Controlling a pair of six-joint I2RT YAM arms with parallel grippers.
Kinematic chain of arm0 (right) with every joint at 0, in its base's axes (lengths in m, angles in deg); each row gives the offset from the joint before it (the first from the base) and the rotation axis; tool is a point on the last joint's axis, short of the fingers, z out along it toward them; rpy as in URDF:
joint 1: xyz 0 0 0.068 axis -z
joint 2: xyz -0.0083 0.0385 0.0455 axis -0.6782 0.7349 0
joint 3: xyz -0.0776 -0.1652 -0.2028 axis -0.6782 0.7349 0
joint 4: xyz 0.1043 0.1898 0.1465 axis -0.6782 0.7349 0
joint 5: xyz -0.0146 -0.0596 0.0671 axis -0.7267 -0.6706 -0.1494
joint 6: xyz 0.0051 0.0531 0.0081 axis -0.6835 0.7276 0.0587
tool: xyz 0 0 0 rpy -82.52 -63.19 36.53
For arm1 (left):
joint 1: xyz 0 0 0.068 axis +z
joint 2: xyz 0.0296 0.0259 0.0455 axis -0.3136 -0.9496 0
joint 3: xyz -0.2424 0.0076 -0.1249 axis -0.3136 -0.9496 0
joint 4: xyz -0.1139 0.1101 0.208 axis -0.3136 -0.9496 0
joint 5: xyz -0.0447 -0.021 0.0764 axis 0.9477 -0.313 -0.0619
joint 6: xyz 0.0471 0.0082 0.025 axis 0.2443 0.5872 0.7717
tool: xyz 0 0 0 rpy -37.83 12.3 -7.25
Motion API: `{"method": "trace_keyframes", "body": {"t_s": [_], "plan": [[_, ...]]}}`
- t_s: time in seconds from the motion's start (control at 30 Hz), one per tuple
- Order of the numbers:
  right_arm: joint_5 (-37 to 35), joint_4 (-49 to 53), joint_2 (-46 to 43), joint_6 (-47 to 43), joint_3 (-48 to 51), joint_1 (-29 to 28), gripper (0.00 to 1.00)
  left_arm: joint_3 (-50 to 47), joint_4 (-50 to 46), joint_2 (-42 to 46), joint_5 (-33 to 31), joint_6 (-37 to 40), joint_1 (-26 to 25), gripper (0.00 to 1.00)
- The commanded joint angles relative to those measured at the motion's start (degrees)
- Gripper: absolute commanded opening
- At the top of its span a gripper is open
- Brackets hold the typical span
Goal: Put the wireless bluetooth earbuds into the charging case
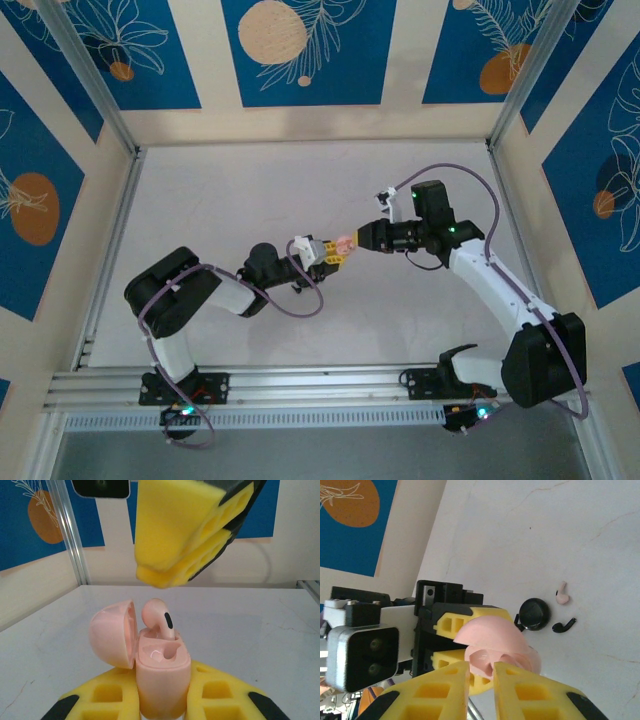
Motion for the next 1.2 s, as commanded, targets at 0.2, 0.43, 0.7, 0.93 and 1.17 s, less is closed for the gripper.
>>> {"method": "trace_keyframes", "body": {"t_s": [0.2,0.43,0.7,0.93,1.17], "plan": [[-1.81,1.33,3.38,-1.94,2.65,-2.08,0.20,0.42,2.44,1.49,0.46,0.50,-0.64,0.11],[-3.54,2.75,2.99,-2.45,2.43,-2.54,0.20,0.41,2.45,1.82,-0.05,0.82,-0.55,0.11],[-3.43,4.44,-0.68,-2.25,-3.88,-2.21,0.40,-2.91,2.40,3.08,-4.68,-0.53,1.02,0.11],[-12.55,14.68,4.65,-2.69,-11.29,-4.97,0.42,-8.66,2.42,6.25,-10.17,-6.05,6.02,0.11],[-16.07,19.90,15.86,1.19,-18.23,-10.00,0.42,-14.99,2.45,10.97,-13.66,-13.06,11.70,0.12]]}}
